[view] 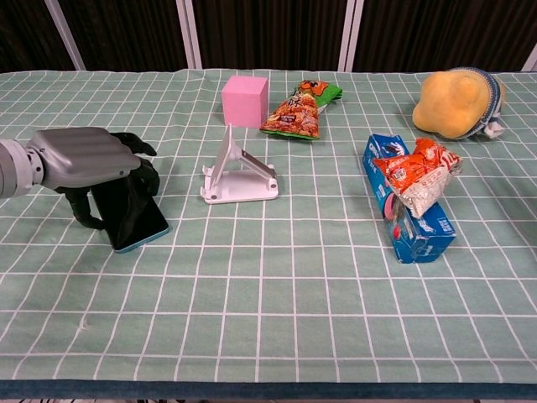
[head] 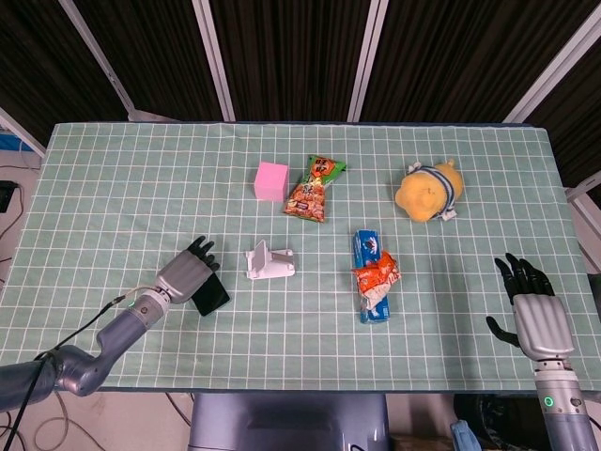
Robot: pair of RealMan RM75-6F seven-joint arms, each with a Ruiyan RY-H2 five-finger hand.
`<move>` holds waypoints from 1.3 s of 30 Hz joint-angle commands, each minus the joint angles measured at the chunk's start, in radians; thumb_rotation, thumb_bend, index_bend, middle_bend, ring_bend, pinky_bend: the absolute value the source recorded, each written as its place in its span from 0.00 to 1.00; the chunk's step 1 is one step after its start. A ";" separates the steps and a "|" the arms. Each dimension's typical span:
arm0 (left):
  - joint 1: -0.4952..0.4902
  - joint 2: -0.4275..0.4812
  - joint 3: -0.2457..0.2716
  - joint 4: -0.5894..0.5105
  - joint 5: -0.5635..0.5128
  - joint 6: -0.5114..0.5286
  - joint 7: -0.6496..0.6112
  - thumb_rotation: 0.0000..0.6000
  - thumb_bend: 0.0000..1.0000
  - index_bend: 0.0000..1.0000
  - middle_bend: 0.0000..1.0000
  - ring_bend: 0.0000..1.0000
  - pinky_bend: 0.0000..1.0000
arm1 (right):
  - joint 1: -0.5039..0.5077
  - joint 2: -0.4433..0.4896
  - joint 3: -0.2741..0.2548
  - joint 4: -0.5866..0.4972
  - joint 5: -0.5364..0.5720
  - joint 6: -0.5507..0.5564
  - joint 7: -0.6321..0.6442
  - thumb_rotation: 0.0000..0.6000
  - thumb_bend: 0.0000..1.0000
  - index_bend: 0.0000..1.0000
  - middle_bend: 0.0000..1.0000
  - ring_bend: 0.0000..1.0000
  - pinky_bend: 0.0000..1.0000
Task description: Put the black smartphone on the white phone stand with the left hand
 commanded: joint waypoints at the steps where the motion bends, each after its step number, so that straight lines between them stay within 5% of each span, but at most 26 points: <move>1: 0.008 -0.003 0.001 0.008 0.026 0.017 -0.027 1.00 0.35 0.42 0.47 0.05 0.00 | 0.000 0.000 0.000 0.000 0.000 0.000 0.000 1.00 0.37 0.00 0.00 0.00 0.14; 10: 0.018 0.001 0.000 0.019 0.075 0.046 -0.070 1.00 0.48 0.55 0.59 0.10 0.00 | -0.001 -0.001 0.000 0.000 0.000 0.001 -0.001 1.00 0.37 0.00 0.00 0.00 0.14; 29: 0.024 0.061 -0.040 -0.044 0.097 0.101 -0.079 1.00 0.49 0.59 0.63 0.13 0.00 | -0.002 0.000 0.000 0.000 -0.001 0.002 0.001 1.00 0.37 0.00 0.00 0.00 0.14; 39: 0.054 0.055 -0.144 -0.137 -0.006 0.208 -0.109 1.00 0.49 0.60 0.64 0.14 0.00 | -0.002 0.000 0.000 0.002 -0.002 0.001 0.005 1.00 0.37 0.00 0.00 0.00 0.14</move>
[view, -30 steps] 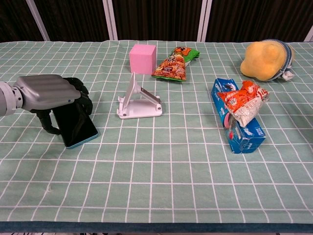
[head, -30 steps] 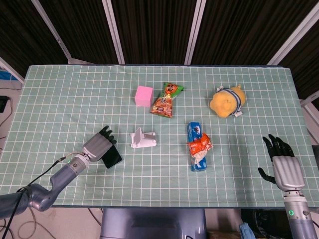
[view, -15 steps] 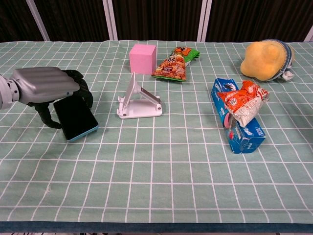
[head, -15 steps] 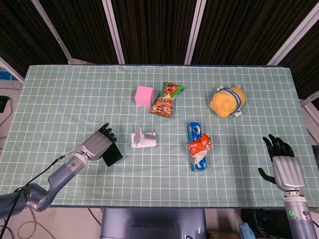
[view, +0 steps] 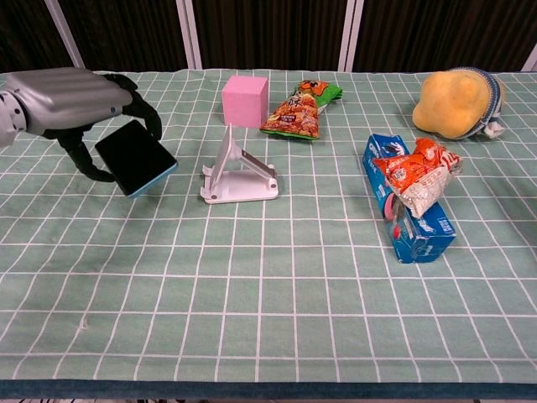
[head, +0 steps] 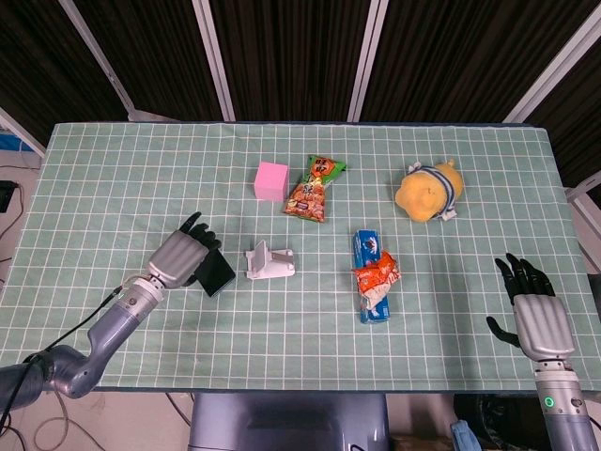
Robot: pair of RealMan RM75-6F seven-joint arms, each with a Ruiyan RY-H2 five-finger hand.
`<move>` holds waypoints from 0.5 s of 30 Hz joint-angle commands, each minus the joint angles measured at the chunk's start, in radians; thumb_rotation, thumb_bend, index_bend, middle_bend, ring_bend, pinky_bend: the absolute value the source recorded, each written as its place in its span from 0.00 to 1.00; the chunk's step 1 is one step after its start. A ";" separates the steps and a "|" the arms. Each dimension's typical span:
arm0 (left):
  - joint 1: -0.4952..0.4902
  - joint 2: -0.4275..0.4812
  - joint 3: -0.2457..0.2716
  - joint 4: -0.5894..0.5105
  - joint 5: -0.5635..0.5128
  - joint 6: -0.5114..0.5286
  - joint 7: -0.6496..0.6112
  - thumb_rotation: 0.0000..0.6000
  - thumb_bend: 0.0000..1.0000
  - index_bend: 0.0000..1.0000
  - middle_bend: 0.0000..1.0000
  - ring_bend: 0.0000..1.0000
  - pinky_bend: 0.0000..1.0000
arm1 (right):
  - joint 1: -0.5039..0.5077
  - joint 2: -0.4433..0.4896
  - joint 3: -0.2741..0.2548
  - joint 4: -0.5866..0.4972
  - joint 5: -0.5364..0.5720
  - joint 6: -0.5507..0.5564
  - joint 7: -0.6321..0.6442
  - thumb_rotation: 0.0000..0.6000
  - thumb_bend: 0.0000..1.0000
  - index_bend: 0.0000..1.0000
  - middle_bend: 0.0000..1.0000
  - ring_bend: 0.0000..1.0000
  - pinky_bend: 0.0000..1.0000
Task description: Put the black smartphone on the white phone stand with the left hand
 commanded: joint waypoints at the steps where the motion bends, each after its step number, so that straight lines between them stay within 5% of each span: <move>1: 0.014 -0.015 -0.045 -0.039 -0.048 0.047 -0.011 1.00 0.49 0.60 0.64 0.14 0.00 | 0.000 0.000 0.000 0.000 0.000 0.000 0.001 1.00 0.37 0.00 0.00 0.00 0.14; 15: 0.036 -0.148 -0.212 -0.195 -0.364 0.202 -0.014 1.00 0.49 0.59 0.63 0.14 0.00 | 0.001 0.001 0.000 0.000 0.000 -0.003 0.003 1.00 0.37 0.00 0.00 0.00 0.14</move>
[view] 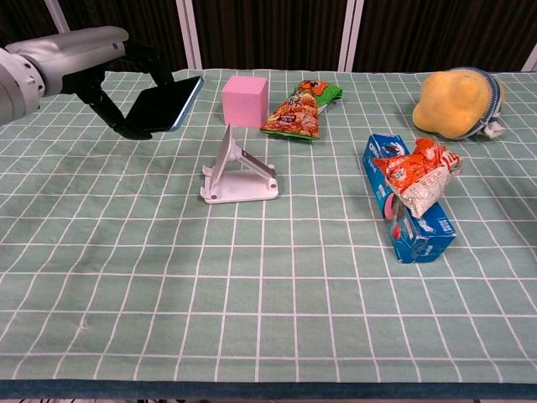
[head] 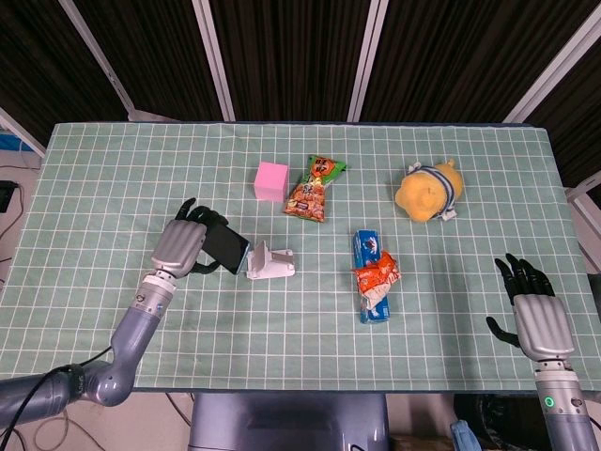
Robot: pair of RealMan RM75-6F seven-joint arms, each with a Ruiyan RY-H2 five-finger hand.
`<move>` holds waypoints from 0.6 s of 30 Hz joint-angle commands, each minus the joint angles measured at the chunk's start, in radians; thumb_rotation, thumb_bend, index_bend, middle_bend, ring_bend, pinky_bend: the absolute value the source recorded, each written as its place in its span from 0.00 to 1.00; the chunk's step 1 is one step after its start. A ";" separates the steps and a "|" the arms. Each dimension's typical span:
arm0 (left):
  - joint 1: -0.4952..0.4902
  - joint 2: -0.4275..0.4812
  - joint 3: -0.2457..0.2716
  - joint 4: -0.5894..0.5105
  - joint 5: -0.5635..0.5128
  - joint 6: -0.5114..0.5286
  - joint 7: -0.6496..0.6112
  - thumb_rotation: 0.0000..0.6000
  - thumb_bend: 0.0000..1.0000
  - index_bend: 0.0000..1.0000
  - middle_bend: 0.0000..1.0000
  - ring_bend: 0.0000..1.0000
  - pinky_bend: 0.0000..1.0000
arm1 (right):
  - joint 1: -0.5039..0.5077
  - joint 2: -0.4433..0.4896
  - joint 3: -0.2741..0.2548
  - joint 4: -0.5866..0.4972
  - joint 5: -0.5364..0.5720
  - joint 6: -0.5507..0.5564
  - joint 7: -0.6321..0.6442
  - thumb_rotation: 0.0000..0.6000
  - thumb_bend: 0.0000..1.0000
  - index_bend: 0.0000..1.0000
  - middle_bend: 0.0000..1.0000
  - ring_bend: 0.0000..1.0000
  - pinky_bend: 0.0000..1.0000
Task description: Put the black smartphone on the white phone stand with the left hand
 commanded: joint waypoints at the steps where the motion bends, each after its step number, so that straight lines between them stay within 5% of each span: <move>1: 0.003 -0.052 -0.049 -0.047 -0.088 0.033 -0.018 1.00 0.49 0.59 0.63 0.14 0.00 | 0.000 0.000 0.000 0.000 0.000 0.000 0.001 1.00 0.37 0.00 0.00 0.00 0.14; 18: -0.024 -0.125 -0.189 -0.125 -0.399 -0.018 -0.179 1.00 0.49 0.59 0.64 0.14 0.00 | 0.000 0.001 0.001 -0.001 0.001 -0.002 0.003 1.00 0.37 0.00 0.00 0.00 0.14</move>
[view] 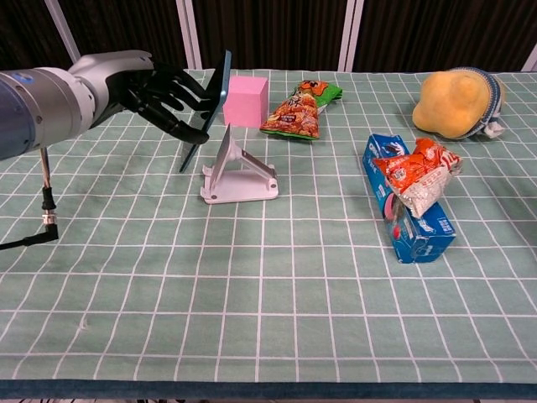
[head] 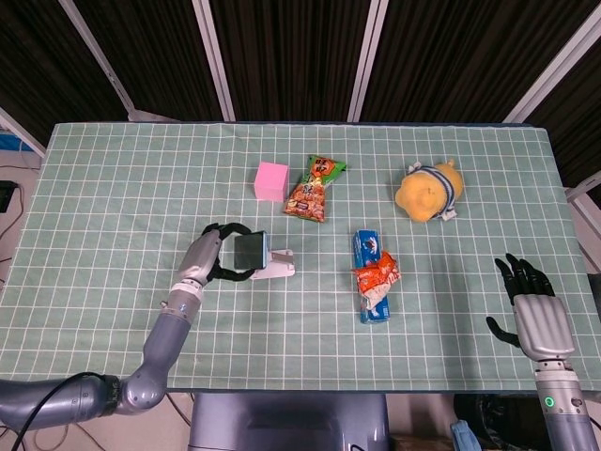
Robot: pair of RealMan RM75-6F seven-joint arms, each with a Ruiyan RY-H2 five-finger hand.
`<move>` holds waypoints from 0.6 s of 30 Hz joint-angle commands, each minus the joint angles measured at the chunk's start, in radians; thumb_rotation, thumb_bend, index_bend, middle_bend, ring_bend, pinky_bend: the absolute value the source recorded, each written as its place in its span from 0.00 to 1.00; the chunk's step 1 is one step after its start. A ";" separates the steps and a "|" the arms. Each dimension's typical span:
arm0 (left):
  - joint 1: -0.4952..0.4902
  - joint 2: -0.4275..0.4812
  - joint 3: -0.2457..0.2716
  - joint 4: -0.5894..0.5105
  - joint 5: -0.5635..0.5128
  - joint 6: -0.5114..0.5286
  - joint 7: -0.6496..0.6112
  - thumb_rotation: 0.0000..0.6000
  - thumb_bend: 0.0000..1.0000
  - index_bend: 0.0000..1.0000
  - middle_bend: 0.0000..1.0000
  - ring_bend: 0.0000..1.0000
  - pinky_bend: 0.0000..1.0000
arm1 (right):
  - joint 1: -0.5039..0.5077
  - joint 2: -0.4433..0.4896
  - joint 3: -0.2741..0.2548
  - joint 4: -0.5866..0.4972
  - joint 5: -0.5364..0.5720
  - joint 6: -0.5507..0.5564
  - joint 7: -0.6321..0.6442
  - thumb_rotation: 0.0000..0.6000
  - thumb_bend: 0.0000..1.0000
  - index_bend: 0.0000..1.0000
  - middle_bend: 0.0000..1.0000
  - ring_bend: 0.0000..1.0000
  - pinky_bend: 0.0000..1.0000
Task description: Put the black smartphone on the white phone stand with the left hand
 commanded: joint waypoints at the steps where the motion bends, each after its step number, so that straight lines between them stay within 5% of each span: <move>1: -0.007 -0.006 -0.020 -0.005 -0.032 -0.016 -0.028 1.00 0.49 0.59 0.64 0.14 0.00 | 0.000 0.000 0.000 0.000 0.000 0.000 0.000 1.00 0.37 0.00 0.00 0.00 0.14; 18: -0.034 0.008 -0.060 0.030 -0.195 -0.115 -0.138 1.00 0.49 0.59 0.64 0.14 0.00 | 0.000 0.000 0.000 0.001 0.000 0.000 -0.001 1.00 0.37 0.00 0.00 0.00 0.14</move>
